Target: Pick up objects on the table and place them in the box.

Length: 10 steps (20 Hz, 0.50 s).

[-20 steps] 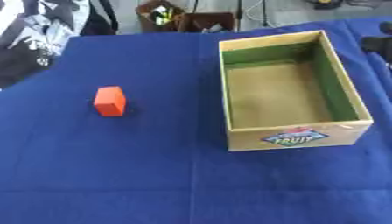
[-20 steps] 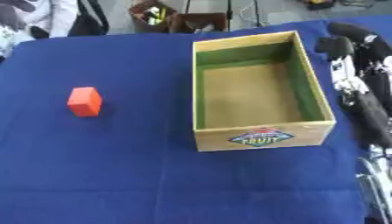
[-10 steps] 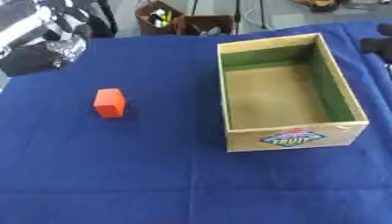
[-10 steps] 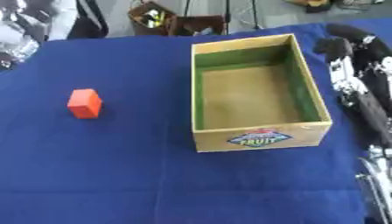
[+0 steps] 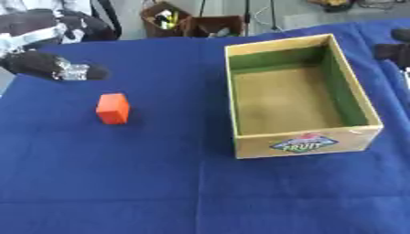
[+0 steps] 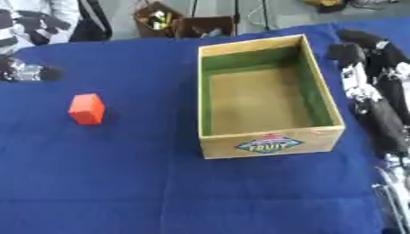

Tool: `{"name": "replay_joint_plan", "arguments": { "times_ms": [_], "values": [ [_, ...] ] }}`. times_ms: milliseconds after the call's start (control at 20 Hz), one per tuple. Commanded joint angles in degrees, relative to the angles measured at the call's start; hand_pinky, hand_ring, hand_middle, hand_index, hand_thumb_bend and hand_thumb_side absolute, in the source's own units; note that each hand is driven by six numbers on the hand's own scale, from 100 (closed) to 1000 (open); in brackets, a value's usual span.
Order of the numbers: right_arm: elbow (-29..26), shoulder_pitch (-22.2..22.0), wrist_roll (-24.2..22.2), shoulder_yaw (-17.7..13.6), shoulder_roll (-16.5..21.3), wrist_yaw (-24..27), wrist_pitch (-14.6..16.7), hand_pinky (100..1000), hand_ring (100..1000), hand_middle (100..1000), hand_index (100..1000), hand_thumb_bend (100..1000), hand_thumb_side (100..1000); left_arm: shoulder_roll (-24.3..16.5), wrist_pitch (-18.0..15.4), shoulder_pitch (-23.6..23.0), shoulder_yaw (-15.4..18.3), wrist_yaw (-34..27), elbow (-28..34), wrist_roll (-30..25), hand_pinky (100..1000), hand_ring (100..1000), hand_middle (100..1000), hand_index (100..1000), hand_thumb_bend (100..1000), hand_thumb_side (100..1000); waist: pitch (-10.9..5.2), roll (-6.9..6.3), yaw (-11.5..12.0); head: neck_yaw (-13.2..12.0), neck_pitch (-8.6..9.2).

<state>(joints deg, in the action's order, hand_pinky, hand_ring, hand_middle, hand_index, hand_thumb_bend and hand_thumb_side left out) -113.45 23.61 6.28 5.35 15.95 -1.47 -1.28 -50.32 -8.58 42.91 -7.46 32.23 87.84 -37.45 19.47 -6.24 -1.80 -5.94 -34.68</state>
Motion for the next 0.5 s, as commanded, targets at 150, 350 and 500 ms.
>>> {"name": "replay_joint_plan", "arguments": {
  "times_ms": [150, 350, 500],
  "values": [
    [-1.14, 0.3, -0.47, 0.21, 1.16, 0.07, -0.05, 973, 824, 590, 807, 100, 598, -0.24, -2.89, 2.65, -0.58, 5.6, -3.58, -3.92, 857, 930, 959, 1000, 849, 916, -0.82, 0.06, -0.14, -0.03, 0.49],
    [-1.14, 0.31, -0.65, 0.28, 1.23, 0.18, -0.11, 973, 824, 588, 806, 100, 599, 1.34, -3.85, 4.56, -1.44, 8.75, -8.08, -6.35, 856, 917, 925, 1000, 800, 858, -0.66, 0.03, -0.38, -0.24, 0.51],
    [-1.14, 0.3, -0.86, 0.36, 1.21, 0.26, -0.14, 974, 824, 586, 805, 100, 600, 2.85, -4.15, 5.91, -1.64, 9.99, -11.86, -7.0, 836, 899, 873, 1000, 753, 818, -0.59, 0.01, -0.54, -0.37, 0.61]
  ]
}}
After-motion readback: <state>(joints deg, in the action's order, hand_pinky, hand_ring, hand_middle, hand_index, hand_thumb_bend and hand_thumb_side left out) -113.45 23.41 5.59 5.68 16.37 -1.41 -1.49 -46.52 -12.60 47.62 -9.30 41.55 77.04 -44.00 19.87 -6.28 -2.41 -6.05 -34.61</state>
